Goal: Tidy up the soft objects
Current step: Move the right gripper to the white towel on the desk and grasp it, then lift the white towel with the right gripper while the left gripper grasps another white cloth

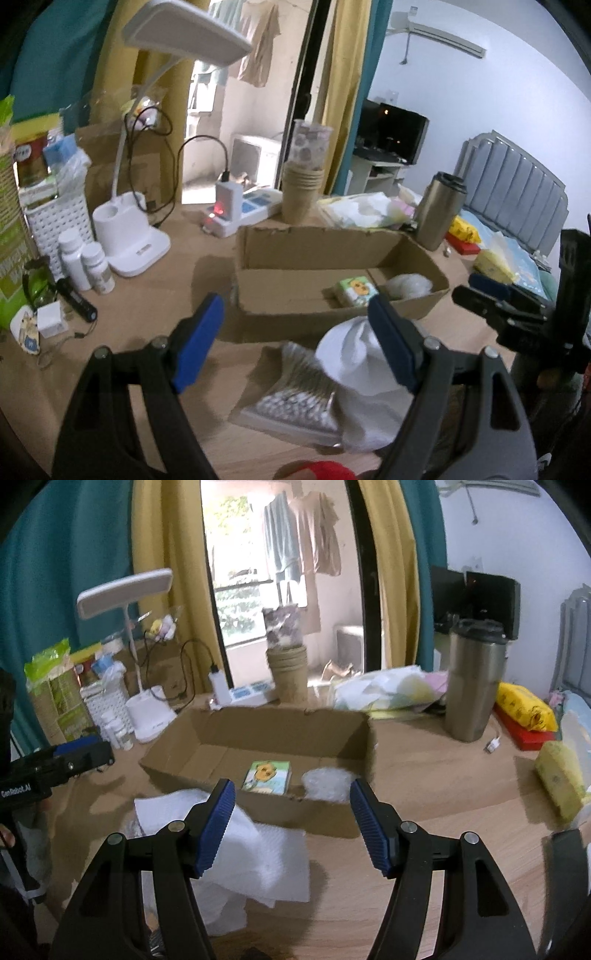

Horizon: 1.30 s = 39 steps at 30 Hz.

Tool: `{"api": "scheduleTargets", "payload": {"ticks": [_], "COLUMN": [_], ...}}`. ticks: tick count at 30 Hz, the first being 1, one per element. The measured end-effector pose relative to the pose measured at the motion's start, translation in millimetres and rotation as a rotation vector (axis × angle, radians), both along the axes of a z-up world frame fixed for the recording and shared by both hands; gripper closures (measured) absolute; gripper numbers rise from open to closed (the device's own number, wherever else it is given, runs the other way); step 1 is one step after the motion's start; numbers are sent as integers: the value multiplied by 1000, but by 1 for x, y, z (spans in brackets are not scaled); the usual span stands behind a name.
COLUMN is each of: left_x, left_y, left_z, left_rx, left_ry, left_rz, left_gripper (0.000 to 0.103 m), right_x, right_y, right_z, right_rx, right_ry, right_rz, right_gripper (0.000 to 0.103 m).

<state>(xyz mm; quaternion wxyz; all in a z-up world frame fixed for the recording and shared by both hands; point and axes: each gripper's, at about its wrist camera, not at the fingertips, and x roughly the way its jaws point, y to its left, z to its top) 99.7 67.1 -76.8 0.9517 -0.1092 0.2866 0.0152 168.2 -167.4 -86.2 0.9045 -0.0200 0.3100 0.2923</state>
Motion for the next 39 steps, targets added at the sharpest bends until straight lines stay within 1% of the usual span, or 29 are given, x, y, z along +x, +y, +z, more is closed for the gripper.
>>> {"api": "scheduleTargets", "payload": {"ticks": [6,14,16,21,28,30,31,32,33,34,35,39], "left_x": [-6,-12,-12,-11,-11,-10,-10,-10,-10,-10,-9,-9], "left_y": [13,26,27,27,28,27,27,26,25,24,24,20], "left_z": [-12,-22,-24,-31,-38,-40,-40,-40,-40,-40,-40,-40], "left_rx": [-20,-45,-44,-37,-48,-49,-50,-49,-48,-47,-47,-43], "left_ry": [9,27,27,40,57,64,65,65,65,66,68,73], "left_rz": [36,73,72,79,80,77,75,72,70,67,64,58], "left_gripper": [21,21,21,21,21,21,21,21,21,21,21,21], "right_x": [1,-1,-1,8,21,22,21,20,19,18,17,13], "right_y": [27,74,81,92,95,96,96,97,98,98,99,93], "right_z": [-14,-29,-31,-38,-55,-57,-57,-57,-56,-57,-58,-53], "right_rx": [-42,-85,-100,-125,-150,-154,-157,-156,-164,-176,-182,-151], "right_ry": [51,129,133,177,291,301,297,294,289,286,284,261], "right_rz": [59,204,218,202,176,184,195,207,217,209,211,222], "right_gripper": [35,35,35,35,35,35,40,50,81,97,97,98]}}
